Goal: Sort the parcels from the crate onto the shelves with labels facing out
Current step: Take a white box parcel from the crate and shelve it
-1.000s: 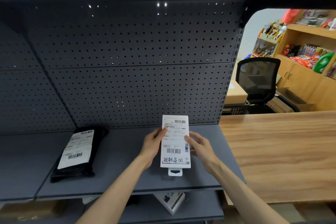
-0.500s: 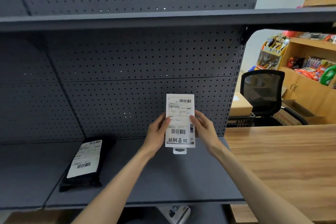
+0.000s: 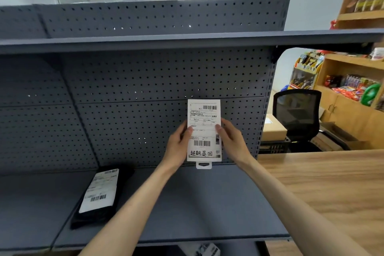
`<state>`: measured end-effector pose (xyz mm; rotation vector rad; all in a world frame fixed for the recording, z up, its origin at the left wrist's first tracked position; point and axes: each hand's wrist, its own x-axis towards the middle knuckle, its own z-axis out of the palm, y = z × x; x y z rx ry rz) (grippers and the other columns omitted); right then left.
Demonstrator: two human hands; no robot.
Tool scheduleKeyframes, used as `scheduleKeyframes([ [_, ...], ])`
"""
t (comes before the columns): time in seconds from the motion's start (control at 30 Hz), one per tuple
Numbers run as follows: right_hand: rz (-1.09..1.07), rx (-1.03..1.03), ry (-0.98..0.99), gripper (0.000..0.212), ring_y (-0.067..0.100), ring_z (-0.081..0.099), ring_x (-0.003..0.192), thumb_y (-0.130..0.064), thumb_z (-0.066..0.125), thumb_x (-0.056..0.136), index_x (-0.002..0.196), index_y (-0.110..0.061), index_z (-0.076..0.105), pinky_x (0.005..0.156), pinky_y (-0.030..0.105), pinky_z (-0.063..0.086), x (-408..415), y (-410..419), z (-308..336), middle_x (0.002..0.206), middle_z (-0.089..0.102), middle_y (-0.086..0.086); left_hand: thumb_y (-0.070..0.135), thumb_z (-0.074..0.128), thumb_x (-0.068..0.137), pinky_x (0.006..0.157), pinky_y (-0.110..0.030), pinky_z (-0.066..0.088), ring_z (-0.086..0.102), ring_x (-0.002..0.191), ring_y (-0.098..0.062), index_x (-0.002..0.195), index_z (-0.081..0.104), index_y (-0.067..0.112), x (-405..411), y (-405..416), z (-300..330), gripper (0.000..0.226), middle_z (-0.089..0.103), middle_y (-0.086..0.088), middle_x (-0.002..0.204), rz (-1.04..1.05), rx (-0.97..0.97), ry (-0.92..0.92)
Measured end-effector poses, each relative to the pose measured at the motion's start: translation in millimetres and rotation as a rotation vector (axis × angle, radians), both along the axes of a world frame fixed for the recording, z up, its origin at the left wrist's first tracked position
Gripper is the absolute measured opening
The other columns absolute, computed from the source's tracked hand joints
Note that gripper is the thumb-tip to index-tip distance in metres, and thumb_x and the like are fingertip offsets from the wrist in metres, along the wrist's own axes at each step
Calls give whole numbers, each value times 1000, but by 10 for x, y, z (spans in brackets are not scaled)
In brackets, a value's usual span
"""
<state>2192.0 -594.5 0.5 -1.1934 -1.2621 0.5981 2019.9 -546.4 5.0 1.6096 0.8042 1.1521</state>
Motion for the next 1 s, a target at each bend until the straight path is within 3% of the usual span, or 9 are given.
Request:
scheduleKeyframes([
  [0.17,-37,-90,-110,32,9,68,104,-28,48,103,132,-17,56,92,37,56,91,16,-50,116,71,-7,16,46,107,80,-12,52,67,103,4,143,52,13,-17,-13,-28,37,68,6,123,-19,-39,-4],
  [0.27,-121,-131,-205,30,6,67,102,-31,47,103,126,-18,61,90,35,54,148,-79,-45,113,71,-9,17,45,107,77,-10,51,68,100,6,142,53,13,9,-26,-55,36,68,10,119,-49,-60,3],
  [0.47,-432,-283,-461,34,22,62,82,-33,43,102,94,-8,64,78,47,51,472,-619,-165,89,69,5,18,45,107,73,-8,51,68,91,9,129,60,16,339,-97,-149,27,69,14,110,-191,-101,45],
  [0.57,-575,-399,-469,30,24,62,95,-26,48,101,107,-3,66,86,45,51,715,-1059,-280,106,69,10,20,45,107,68,-11,53,70,87,5,123,61,20,644,-239,-224,23,71,9,109,-309,-132,89],
  [0.7,-784,-640,-562,39,23,56,116,-34,47,102,127,-8,61,94,31,43,977,-1865,-392,127,61,8,19,46,107,66,-11,51,70,89,2,118,64,19,1121,-600,-303,21,73,6,109,-499,-96,145],
  [0.8,-937,-815,-563,39,24,57,113,-40,44,101,126,-14,59,94,39,48,1044,-2551,-432,126,60,4,19,46,107,66,-15,54,71,85,3,119,62,26,1463,-986,-384,21,73,9,105,-659,-131,172],
  [0.87,-1008,-899,-520,31,26,59,101,-39,45,101,112,-16,63,88,45,52,1035,-3035,-452,112,61,5,19,45,107,69,-19,57,72,90,-3,122,62,27,1685,-1288,-458,23,73,8,108,-775,-135,191],
  [0.9,-1037,-922,-486,29,28,60,92,-38,46,101,103,-14,63,84,47,53,1018,-3271,-465,104,61,7,17,44,107,69,-19,56,72,91,-3,124,62,24,1779,-1456,-501,25,74,7,109,-838,-130,199],
  [1.0,-1153,-1003,-343,35,36,62,87,-33,48,101,104,-1,63,74,45,53,932,-3944,-534,100,63,21,15,43,107,65,-17,55,72,87,0,125,62,21,1970,-1987,-608,27,74,11,104,-1012,-157,217],
])
